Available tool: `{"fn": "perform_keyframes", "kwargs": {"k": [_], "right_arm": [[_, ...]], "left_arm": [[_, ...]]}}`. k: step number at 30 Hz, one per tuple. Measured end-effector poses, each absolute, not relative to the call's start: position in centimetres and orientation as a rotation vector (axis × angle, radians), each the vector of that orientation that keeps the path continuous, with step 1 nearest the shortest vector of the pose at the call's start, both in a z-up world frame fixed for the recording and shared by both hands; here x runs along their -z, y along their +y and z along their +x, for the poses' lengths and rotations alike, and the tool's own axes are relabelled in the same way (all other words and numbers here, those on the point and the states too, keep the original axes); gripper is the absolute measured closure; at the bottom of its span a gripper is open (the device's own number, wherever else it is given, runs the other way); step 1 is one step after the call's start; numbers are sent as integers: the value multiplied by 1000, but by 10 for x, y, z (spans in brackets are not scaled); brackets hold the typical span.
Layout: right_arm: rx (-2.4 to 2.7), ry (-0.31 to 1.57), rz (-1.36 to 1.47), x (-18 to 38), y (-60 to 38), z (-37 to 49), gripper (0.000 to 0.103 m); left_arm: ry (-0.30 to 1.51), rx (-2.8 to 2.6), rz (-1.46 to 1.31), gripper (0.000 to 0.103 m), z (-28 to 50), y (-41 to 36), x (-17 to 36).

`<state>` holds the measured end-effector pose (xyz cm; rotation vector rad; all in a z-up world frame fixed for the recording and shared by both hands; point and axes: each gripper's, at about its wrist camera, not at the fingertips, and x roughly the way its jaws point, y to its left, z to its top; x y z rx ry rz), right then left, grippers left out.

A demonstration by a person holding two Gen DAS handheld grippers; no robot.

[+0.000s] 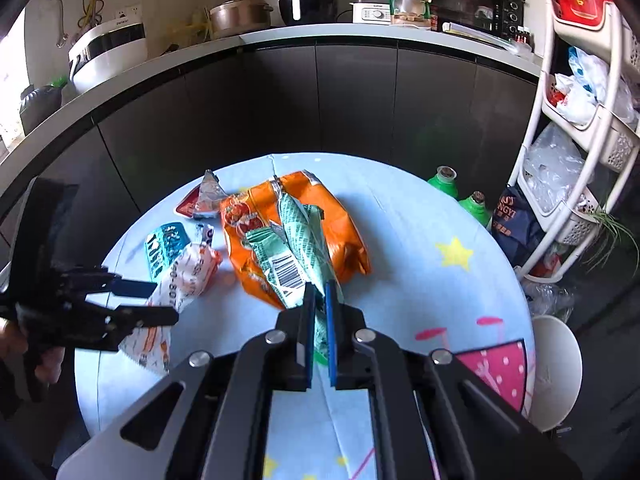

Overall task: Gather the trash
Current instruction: 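Grasp the white fish-snack wrapper with the left tool while the right tool grasps the mint-green wrapper, then carry the white and mint-green wrappers over the white bin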

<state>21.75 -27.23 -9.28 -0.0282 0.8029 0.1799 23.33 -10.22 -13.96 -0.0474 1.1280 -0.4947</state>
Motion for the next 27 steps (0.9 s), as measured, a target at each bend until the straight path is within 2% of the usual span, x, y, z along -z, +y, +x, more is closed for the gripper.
{"fn": "perform_keyframes", "kwargs": {"k": [2,4,6,14,16,27], "right_arm": [[-177,805,-26,93,-276,211,97],[-176,808,-20,94,-279,206,97],[-173,808,-16,94,-282,201,96],[-148,803,19,95,-300,183,96],[-144,797,36,93,-306,179,96],[-62,713,103,66,-351,149,96]], "left_arm": [[1137,484,-50,53,235,-105,141],[1143,479,-56,64,235,-108,143],[1145,475,-62,71,235,-110,143],[1112,486,-51,85,221,-114,129],[1090,503,-43,93,217,-119,119],[946,623,-13,93,207,-173,51]]}}
